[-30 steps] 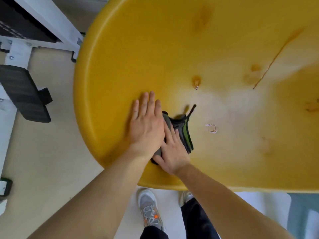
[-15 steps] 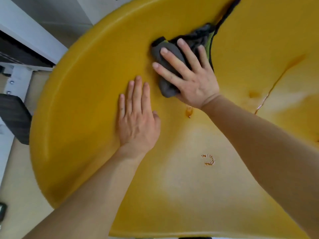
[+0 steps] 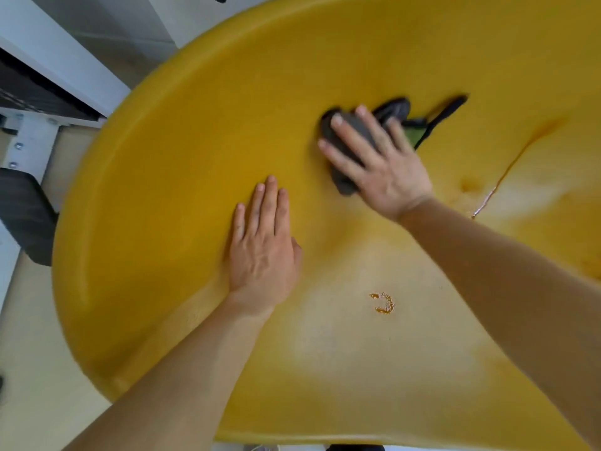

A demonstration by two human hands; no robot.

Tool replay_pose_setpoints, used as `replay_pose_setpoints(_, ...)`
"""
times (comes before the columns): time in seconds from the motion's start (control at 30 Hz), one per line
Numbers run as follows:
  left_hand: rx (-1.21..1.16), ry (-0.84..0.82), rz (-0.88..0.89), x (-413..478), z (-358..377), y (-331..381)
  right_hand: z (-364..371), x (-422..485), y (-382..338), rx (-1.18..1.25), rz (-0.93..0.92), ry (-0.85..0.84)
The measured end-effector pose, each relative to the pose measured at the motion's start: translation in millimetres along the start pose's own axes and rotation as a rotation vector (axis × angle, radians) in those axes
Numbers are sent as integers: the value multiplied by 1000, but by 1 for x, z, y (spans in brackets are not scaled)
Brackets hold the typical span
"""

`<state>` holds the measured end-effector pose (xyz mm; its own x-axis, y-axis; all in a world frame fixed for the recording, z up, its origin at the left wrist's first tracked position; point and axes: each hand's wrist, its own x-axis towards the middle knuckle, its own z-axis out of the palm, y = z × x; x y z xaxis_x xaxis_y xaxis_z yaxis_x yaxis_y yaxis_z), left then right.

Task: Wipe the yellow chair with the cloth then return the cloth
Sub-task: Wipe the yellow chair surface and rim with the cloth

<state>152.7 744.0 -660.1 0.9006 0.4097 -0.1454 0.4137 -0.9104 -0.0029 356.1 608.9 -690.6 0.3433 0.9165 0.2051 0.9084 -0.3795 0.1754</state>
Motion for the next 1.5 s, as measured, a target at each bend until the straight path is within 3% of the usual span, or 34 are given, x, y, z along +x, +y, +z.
replay_pose_setpoints(0.1,16,-3,26,-2,4,-2,0,-8,-11,100,126,-28)
replay_pose_setpoints(0.27,36,-75,72,-13,17,1,13,-146,-108,359,220,-415)
replay_pose_setpoints(0.37,32,-174,116,-31,22,11,-11,-223,-154,374,12,-465)
replay_pose_setpoints(0.43,43,-256,168,-41,26,18,-8,-224,-135,345,-268,-505)
replay_pose_setpoints(0.5,49,-308,192,-47,30,22,13,-201,-96,278,-335,-471)
replay_pose_setpoints(0.6,53,-304,188,-51,36,29,28,-171,-59,242,143,-464)
replay_pose_setpoints(0.67,51,-314,178,-54,40,32,17,-181,-85,364,454,-477)
replay_pose_setpoints(0.7,51,-322,187,-56,41,34,6,-196,-112,408,515,-474)
replay_pose_setpoints(0.83,44,-415,228,-66,41,39,-49,-273,-215,548,270,-505)
replay_pose_setpoints(0.93,61,-458,275,-70,41,39,-39,-271,-184,499,-85,-528)
replay_pose_setpoints(0.97,65,-459,284,-70,40,39,-27,-262,-160,445,-125,-515)
replay_pose_setpoints(1.0,70,-457,288,-68,39,39,-15,-253,-136,397,-67,-527)
replay_pose_setpoints(1.07,71,-461,283,-66,38,39,-2,-240,-96,328,282,-565)
replay_pose_setpoints(1.13,67,-474,276,-67,37,43,-7,-243,-97,347,687,-552)
replay_pose_setpoints(1.17,65,-481,289,-68,37,47,-15,-249,-114,342,778,-524)
replay_pose_setpoints(1.23,61,-506,334,-72,36,57,-35,-272,-167,350,672,-464)
replay_pose_setpoints(1.3,60,-520,377,-78,38,69,-55,-301,-207,437,386,-469)
replay_pose_setpoints(1.37,52,-541,414,-83,40,83,-53,-314,-182,459,150,-506)
replay_pose_setpoints(1.4,55,-563,436,-86,40,89,-44,-316,-156,398,117,-488)
replay_pose_setpoints(1.43,57,-577,461,-88,42,97,-34,-318,-125,313,176,-470)
replay_pose_setpoints(1.5,51,-587,505,-87,45,111,-19,-322,-63,170,503,-504)
